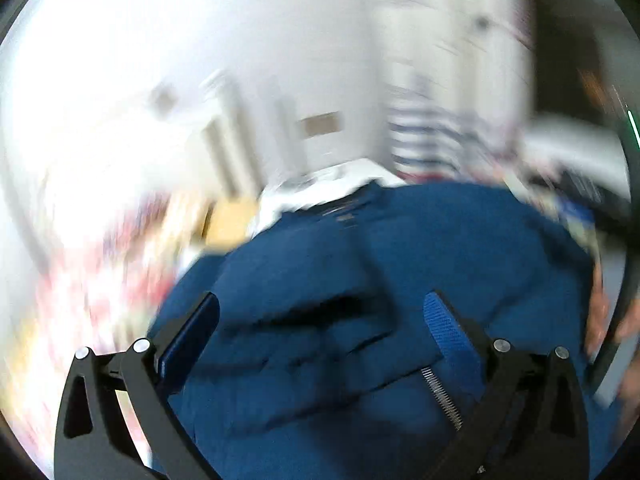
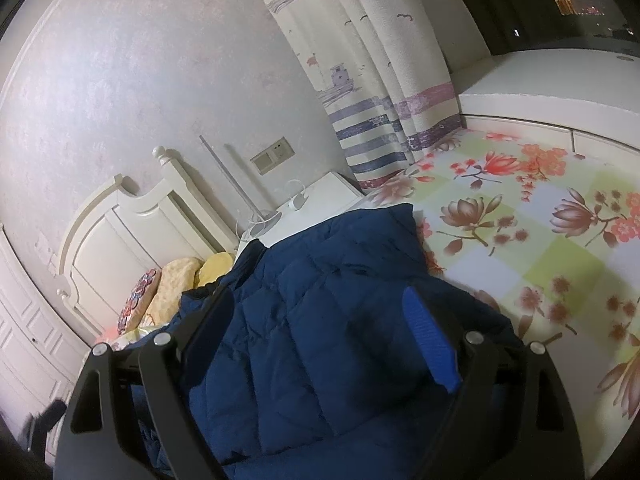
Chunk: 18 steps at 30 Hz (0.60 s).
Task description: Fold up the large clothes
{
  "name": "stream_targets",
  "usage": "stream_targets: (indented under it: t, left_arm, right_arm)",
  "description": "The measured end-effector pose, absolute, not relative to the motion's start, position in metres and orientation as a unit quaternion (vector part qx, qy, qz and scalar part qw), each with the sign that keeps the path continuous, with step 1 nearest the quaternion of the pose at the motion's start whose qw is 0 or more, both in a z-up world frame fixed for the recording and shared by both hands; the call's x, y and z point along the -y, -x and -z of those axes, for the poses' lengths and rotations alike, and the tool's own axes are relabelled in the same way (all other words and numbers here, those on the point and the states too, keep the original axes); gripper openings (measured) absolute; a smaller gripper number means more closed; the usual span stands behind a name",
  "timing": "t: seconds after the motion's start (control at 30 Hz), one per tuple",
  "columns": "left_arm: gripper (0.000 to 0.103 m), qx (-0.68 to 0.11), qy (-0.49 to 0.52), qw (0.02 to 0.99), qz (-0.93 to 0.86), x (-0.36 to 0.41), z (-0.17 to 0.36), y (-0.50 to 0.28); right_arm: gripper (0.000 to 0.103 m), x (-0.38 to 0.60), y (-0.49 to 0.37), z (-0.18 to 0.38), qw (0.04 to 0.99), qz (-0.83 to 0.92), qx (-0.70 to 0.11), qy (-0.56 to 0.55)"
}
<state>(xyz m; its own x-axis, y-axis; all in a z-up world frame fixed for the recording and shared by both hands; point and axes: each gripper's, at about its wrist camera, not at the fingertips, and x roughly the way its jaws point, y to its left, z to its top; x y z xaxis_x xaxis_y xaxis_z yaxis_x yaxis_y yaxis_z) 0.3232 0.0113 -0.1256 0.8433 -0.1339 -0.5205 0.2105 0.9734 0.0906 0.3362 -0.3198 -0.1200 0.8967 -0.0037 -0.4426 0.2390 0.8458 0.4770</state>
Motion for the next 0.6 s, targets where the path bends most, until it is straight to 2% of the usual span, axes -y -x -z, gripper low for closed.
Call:
stream_targets:
  t: [0.07, 0.17, 0.4, 0.5, 0.6]
  left_arm:
    - [0.097, -0.321, 0.053, 0.944, 0.056, -0.075, 0.137, -0.34]
    - [0.094, -0.369, 0.132, 0.92, 0.025, -0.13, 0.155, -0.353]
    - [0.095, -0.419, 0.094, 0.903, 0.024, -0.128, 0.19, -0.369]
    - [0.095, -0.426, 0.125, 0.896, 0.023, -0.135, 0.201, -0.367]
    - [0.095, -0.424, 0.129, 0.896, 0.019, -0.136, 0.203, -0.365]
  right_arm:
    - [0.085, 0.316, -0.338, 0.12, 0.938, 0.064, -0.22, -0.261]
    - [0.085, 0.311, -0.341, 0.121, 0.939, 0.064, -0.228, -0.249]
    - [0.085, 0.285, -0.342, 0.115, 0.954, 0.045, -0.228, -0.187]
    - [0.085, 0.257, -0.341, 0.106, 0.962, -0.004, -0.23, -0.145]
    - [0.085, 0.193, -0.342, 0.089, 0.968, -0.076, -0.235, -0.036]
